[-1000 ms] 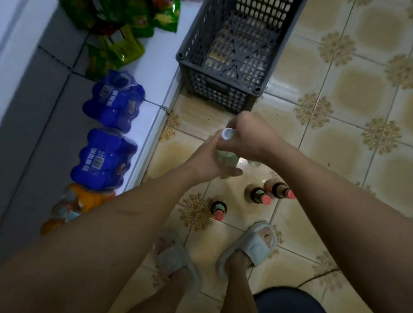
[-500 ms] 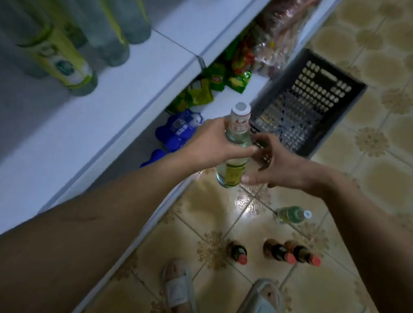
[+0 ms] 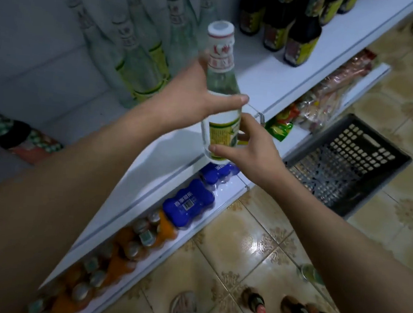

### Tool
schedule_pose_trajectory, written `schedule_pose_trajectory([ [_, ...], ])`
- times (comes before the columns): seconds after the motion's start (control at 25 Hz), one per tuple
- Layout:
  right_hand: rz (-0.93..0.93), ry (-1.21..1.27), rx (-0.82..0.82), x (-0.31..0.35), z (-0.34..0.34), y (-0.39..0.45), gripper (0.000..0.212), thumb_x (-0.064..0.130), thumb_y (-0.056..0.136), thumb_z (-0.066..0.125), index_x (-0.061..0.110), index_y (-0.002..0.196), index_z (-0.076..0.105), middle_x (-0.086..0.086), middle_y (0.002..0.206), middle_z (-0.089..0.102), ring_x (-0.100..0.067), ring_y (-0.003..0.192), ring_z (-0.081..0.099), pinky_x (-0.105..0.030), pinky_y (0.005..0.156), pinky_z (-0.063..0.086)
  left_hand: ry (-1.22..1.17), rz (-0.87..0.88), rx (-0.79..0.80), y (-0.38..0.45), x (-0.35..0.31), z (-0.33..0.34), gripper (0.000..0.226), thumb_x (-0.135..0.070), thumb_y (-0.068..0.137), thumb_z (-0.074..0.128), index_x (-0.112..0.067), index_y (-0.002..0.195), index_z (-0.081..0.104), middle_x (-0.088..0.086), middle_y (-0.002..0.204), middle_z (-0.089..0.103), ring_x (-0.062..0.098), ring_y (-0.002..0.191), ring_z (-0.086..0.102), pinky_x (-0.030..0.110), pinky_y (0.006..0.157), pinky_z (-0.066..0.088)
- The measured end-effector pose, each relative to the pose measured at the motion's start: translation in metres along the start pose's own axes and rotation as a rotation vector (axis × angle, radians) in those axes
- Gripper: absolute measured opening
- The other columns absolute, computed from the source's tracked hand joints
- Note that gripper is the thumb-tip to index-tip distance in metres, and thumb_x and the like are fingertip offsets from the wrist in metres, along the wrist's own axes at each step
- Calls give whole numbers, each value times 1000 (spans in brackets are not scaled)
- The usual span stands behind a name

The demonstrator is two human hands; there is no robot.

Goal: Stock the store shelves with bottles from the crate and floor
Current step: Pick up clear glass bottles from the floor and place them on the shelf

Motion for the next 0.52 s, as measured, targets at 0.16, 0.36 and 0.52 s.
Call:
schedule_pose_trajectory([
  [0.16, -10, 13, 63, 12, 42, 34, 59, 33, 70, 85, 29, 121, 55, 21, 107, 64, 7, 95, 61, -15, 80, 50, 33, -13, -166, -9, 25, -37, 66, -42, 73, 79, -21, 128, 51, -9, 124, 64, 4, 114, 61, 29, 101, 48],
  [0.36, 4, 30, 97, 5, 73, 55, 60, 25, 74, 83, 18, 127, 54, 4, 118, 65, -13, 102, 64, -28, 91, 52, 7, -46, -278, -11, 51, -52, 65, -31, 73, 83, -18, 128, 51, -8, 121, 65, 5, 111, 62, 30, 100, 49],
  [0.52, 7, 2, 112, -1, 84, 59, 63, 24, 76, 83, 15, 130, 52, 1, 122, 65, -14, 104, 64, -27, 91, 52, 0, -48, -295, -12, 66, -53, 58, -28, 72, 83, -19, 121, 52, -8, 114, 66, 2, 104, 63, 22, 95, 51],
])
Point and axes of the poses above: each hand's wrist, its own y-axis towards the middle knuckle, its own z-axis out of the palm, x = y × z, the point moved 7 cm from there along y, towards the middle knuckle
